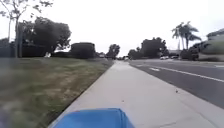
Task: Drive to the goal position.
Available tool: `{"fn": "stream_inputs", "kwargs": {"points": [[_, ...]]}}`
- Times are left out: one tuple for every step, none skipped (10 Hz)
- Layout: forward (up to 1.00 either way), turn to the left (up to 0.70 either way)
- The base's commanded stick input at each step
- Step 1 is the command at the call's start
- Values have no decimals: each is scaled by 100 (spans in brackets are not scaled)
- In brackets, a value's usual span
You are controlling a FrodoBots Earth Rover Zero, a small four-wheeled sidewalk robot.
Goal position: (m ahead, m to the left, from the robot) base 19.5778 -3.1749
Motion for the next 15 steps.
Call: {"fn": "stream_inputs", "kwargs": {"points": [[100, 0], [100, 0], [100, 0], [100, 0], [100, 0], [100, 0], [100, 0], [100, 0], [100, 0], [100, 0], [100, 0], [100, 0], [100, 0], [100, 0], [100, 0]]}}
